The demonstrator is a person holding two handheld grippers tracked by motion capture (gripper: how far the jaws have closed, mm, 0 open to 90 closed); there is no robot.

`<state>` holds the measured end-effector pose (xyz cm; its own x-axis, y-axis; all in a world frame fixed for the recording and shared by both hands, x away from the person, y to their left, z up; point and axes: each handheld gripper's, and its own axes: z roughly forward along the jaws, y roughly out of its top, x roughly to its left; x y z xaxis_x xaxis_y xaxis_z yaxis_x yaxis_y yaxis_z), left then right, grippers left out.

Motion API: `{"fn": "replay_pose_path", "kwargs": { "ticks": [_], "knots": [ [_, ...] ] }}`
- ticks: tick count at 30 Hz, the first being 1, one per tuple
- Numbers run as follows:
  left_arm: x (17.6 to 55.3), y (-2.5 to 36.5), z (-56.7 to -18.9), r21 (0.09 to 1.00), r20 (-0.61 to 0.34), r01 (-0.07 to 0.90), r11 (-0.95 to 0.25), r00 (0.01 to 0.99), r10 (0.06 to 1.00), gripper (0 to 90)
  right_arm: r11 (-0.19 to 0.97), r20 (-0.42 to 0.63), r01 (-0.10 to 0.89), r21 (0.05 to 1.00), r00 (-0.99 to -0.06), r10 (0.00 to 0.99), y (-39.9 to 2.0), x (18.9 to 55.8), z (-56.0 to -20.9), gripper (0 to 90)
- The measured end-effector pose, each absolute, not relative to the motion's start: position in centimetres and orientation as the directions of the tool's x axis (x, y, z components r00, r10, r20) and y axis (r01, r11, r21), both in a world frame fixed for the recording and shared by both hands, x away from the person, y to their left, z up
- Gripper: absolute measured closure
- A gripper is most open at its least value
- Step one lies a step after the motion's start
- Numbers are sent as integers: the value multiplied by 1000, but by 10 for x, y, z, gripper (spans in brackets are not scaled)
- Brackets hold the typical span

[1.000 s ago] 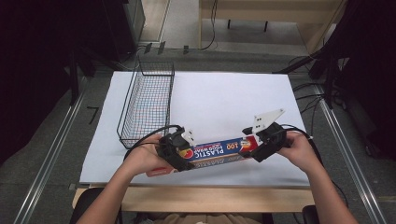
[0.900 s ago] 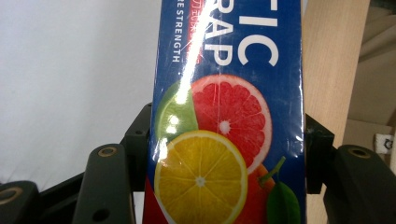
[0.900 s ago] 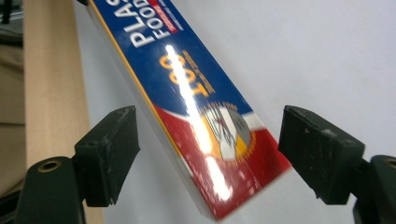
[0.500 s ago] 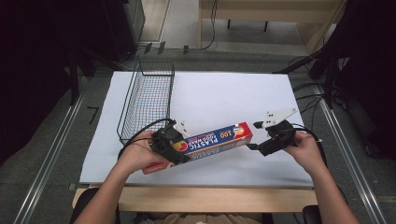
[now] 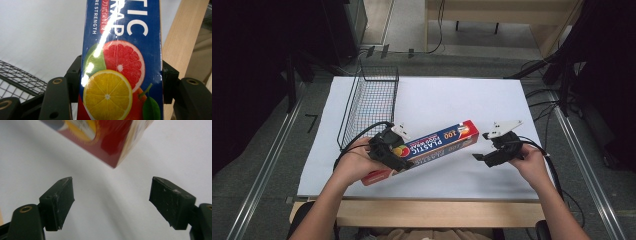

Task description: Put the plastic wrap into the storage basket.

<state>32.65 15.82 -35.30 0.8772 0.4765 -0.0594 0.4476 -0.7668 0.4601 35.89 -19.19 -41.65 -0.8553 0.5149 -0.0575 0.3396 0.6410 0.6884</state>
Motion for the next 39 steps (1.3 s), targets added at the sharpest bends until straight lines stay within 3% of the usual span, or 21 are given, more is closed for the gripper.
{"fn": "replay_pose_path", "kwargs": {
  "ticks": [21,39],
  "knots": [
    [340,178,-340,492,-64,568,-660,779,624,400,658,-76,343,670,-850,522,-172,357,-431,208],
    [376,202,-322,496,-50,679,-541,645,763,401,662,-85,333,671,-853,515,-170,359,-432,208]
  ]
}}
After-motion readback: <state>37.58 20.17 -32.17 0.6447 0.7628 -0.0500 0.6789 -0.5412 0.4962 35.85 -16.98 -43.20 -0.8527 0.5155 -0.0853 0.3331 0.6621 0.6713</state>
